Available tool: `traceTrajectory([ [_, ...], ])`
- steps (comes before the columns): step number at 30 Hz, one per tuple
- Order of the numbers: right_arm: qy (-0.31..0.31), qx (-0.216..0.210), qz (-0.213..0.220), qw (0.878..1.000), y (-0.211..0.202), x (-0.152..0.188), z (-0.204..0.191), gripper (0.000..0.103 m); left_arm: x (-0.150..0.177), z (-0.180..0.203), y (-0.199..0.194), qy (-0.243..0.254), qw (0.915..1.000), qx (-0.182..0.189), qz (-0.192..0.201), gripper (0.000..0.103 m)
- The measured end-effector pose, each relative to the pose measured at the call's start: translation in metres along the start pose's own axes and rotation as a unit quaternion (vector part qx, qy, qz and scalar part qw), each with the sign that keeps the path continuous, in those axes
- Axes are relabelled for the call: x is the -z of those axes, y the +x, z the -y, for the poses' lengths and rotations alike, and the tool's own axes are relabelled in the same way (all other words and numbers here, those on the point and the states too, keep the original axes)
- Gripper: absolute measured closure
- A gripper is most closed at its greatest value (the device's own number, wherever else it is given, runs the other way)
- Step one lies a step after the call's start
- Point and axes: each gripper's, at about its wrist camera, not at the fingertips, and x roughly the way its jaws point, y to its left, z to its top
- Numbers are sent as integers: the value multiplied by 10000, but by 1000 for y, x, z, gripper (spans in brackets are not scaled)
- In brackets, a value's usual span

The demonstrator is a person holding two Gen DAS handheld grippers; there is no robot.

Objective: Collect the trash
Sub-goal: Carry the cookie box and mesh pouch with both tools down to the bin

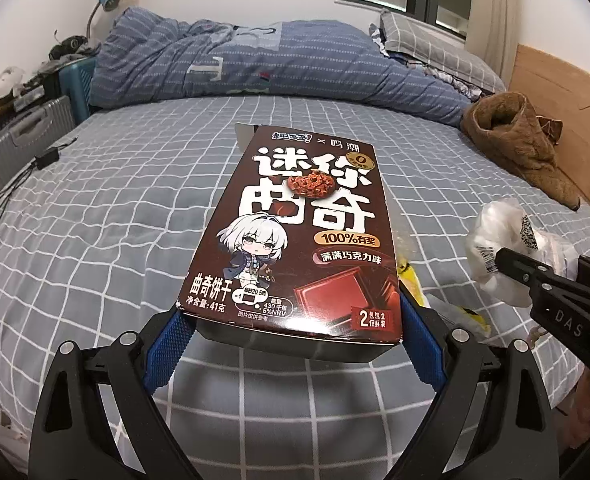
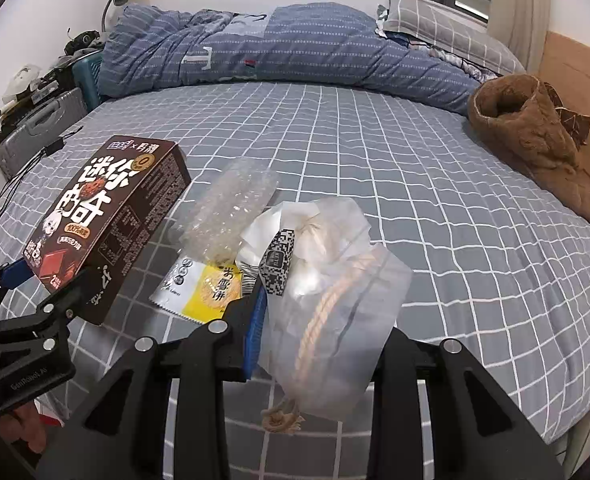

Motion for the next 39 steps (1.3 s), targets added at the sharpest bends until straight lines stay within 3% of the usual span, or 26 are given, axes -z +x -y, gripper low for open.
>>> traceTrajectory([
  [20,-58,46,256,9996,-60,23,-2,74,21,17,-43,3,9999,134,21,13],
  [39,-35,-84,226,9997,-95,52,-13,74,48,22,-87,37,9999,136,-24,13],
])
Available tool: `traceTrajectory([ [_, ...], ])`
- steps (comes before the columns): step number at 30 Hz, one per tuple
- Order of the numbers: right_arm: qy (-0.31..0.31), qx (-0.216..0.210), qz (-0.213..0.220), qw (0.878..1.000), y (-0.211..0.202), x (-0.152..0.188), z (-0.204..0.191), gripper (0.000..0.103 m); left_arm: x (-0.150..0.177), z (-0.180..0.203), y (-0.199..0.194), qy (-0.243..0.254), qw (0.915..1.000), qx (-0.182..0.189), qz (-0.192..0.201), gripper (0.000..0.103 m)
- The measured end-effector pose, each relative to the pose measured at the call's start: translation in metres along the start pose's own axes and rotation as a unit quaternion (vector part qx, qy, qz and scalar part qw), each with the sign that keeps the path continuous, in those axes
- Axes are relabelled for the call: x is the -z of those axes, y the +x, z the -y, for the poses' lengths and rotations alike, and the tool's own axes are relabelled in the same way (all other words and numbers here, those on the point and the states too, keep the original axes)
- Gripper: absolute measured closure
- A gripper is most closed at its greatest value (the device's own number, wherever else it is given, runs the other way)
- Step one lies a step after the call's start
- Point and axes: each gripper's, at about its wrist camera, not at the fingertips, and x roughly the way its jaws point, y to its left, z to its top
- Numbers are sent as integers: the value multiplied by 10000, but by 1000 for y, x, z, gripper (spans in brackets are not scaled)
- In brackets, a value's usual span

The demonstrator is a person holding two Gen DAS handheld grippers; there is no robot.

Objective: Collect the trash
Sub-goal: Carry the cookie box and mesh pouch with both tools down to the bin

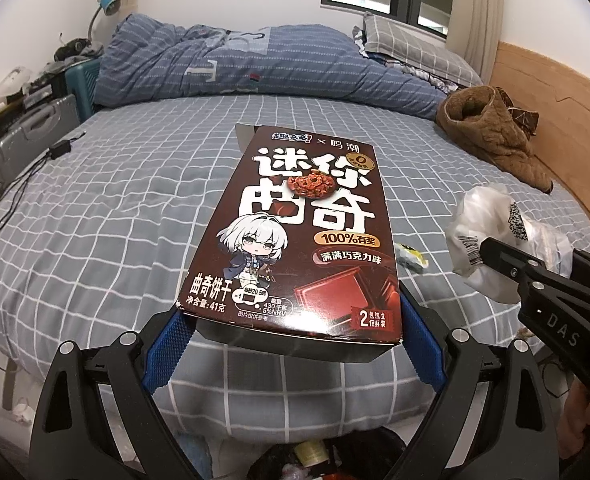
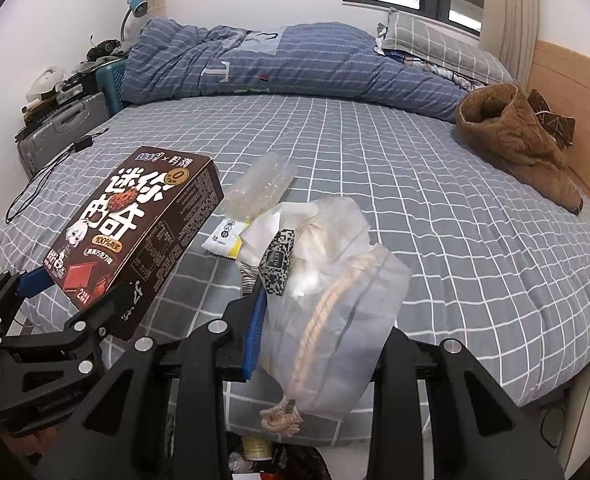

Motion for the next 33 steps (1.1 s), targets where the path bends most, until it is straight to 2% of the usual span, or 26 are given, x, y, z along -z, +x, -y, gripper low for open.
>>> traceTrajectory([
  [15,-4,-30,48,10000,-38,26,-6,74,22,2,-38,-45,10000,-13,22,13],
  [33,-32,-3,-177,9998,-61,67,-12,74,62,9,-68,-26,9998,135,-176,13],
])
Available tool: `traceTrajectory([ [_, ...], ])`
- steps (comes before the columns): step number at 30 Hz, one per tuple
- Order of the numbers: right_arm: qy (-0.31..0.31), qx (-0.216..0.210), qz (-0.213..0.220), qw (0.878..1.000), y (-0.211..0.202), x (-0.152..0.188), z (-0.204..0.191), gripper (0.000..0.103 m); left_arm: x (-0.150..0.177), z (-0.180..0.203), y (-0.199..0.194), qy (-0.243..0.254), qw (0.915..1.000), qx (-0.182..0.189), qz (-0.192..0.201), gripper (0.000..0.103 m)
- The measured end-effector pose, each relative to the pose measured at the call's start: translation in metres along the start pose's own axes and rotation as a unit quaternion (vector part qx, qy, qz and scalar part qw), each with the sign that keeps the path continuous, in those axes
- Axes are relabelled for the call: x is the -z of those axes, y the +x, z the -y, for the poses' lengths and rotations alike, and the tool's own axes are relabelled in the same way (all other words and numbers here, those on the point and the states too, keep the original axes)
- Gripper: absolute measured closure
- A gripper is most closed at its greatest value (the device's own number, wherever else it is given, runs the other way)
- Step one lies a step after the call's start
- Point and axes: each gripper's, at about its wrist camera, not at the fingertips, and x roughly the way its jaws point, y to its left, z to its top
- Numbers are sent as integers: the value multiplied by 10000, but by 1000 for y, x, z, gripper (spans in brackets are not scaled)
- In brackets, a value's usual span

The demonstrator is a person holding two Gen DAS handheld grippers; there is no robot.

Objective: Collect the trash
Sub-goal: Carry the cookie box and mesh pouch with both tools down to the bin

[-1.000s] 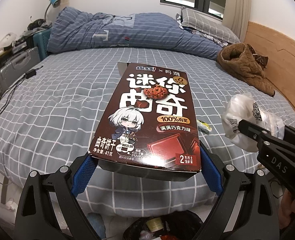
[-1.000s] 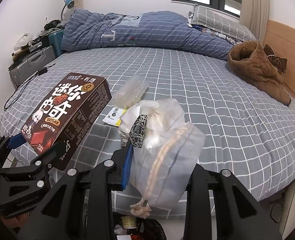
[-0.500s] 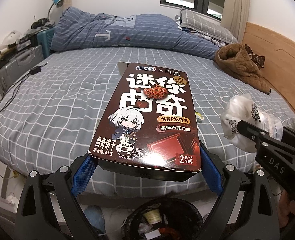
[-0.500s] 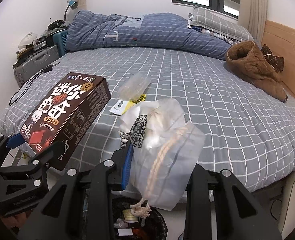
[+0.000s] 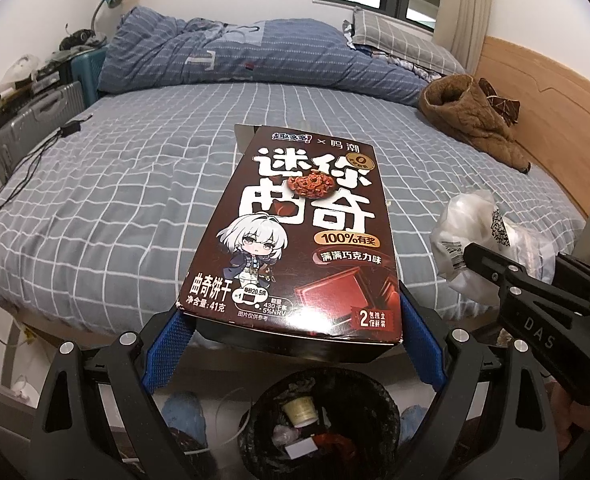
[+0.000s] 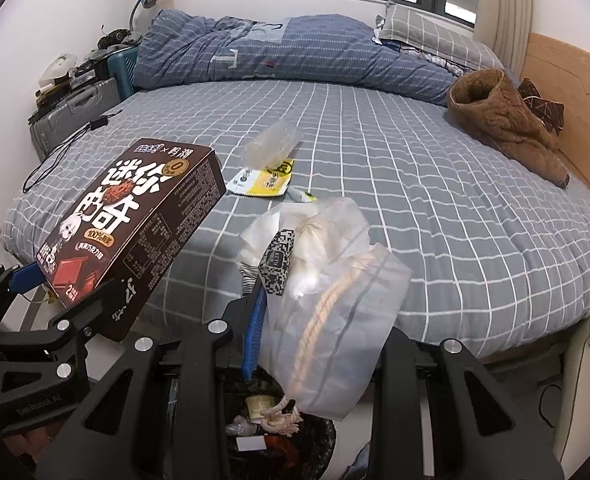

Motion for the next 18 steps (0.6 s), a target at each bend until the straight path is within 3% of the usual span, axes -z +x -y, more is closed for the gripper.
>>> traceTrajectory([
  [18,53,-138,-159,9998,-29,43,-2,74,42,5,-26,-32,9996,-41,-291,13],
])
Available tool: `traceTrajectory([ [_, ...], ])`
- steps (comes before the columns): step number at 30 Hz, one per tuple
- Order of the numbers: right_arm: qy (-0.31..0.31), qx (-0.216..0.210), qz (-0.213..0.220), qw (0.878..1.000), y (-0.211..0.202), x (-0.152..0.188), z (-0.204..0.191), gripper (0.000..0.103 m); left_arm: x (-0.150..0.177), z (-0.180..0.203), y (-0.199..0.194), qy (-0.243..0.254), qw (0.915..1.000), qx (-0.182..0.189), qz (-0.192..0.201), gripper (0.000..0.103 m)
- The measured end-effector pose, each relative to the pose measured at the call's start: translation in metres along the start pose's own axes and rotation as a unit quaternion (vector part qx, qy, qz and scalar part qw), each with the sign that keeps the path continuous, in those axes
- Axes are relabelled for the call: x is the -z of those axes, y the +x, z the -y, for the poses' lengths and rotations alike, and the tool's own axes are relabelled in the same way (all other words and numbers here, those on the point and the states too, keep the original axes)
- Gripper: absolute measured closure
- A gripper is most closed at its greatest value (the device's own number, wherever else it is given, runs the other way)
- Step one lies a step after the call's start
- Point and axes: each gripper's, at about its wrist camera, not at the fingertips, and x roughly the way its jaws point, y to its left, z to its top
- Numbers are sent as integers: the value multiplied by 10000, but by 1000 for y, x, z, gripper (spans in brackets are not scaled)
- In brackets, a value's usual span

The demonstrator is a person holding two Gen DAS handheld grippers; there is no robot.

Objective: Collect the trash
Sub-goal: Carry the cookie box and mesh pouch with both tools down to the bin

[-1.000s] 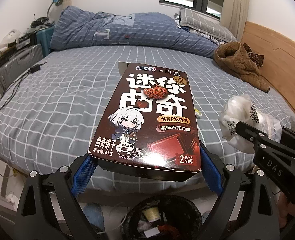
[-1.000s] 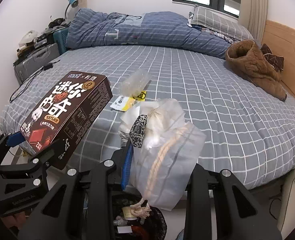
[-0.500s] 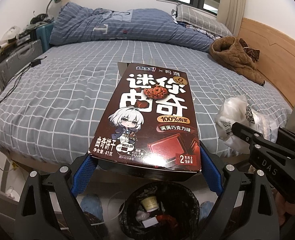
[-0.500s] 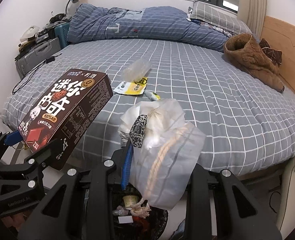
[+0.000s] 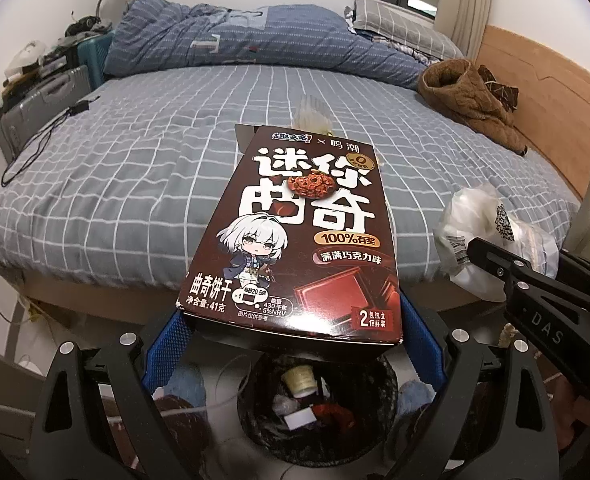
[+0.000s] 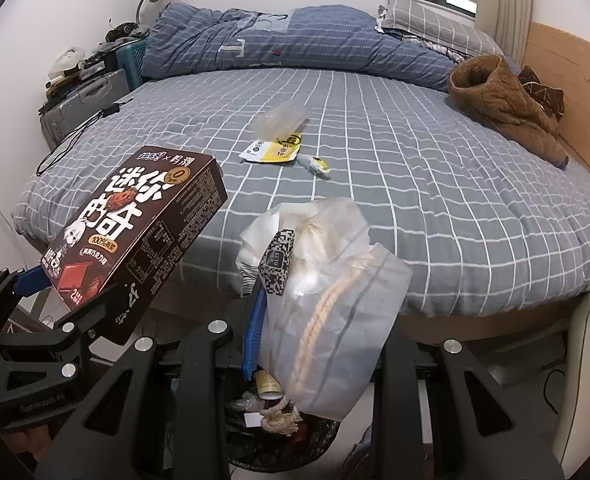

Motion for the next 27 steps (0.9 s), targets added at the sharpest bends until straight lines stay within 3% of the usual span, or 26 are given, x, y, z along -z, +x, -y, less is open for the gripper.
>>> traceTrajectory([
  [15,177,8,-370,9992,-23,46,9,74,38,6,-26,12,9992,-54,-399,13],
  [27,328,-49,-925,9952,20,86,22,74,75,11,17,135,9964,40,-837,13],
])
